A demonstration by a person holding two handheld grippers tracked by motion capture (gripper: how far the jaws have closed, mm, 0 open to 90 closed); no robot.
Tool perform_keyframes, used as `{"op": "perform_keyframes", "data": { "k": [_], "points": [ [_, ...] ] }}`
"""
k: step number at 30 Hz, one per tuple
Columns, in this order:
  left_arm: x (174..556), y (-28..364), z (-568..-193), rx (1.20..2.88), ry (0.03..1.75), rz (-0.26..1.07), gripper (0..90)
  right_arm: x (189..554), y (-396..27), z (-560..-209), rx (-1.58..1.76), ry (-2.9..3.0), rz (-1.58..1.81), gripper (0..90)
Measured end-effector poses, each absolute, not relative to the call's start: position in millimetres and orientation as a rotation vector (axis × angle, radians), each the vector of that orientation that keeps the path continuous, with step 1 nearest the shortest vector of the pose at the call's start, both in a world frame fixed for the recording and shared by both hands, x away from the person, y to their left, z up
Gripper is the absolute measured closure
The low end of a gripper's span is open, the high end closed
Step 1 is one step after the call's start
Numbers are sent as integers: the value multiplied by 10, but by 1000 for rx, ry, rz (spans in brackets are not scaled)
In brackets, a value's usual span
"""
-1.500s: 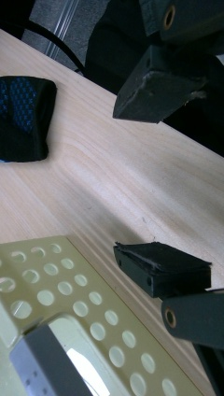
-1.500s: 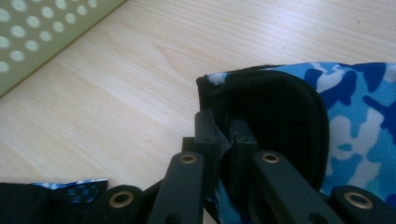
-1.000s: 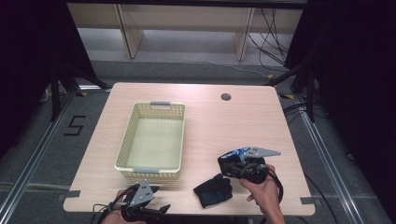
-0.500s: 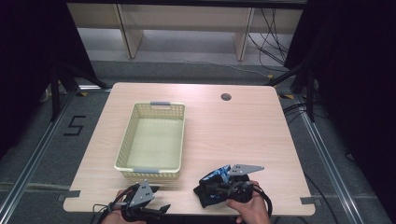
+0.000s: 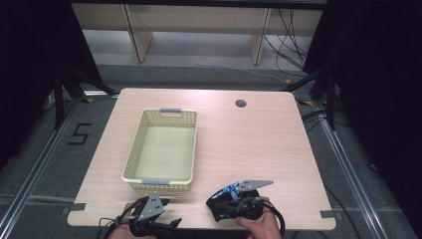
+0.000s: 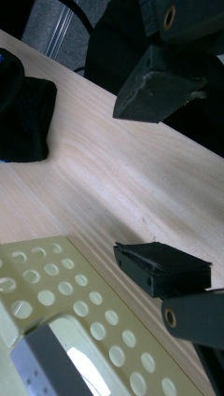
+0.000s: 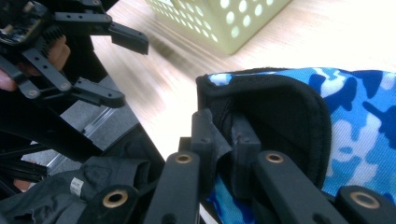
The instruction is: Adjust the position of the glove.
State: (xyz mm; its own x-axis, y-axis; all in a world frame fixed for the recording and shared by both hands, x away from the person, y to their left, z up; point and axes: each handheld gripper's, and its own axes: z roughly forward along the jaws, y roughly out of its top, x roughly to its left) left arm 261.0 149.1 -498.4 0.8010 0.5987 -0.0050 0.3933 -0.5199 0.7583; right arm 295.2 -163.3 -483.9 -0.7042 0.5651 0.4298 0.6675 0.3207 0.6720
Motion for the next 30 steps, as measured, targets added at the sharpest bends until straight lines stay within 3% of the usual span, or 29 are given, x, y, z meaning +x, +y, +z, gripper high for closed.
{"op": "perform_keyframes", "data": {
  "k": [14, 18, 19, 26, 30],
  "points": [
    [2613, 1492, -4987, 2201, 701, 329, 285, 2989, -1601, -4993, -1140, -2511, -1245, 732],
    [2597, 1470, -5004, 2190, 719, 312, 284, 2974, -1579, -4970, -1149, -2528, -1230, 636],
    [2600, 1471, -5008, 2190, 712, 316, 284, 2972, -1578, -4940, -1154, -2523, -1246, 571],
    [2605, 1469, -5010, 2198, 722, 316, 284, 2981, -1618, -4825, -1187, -2540, -1241, 466],
    [2607, 1472, -5006, 2205, 703, 317, 284, 2969, -1671, -4689, -1180, -2541, -1279, 450]
  ]
}}
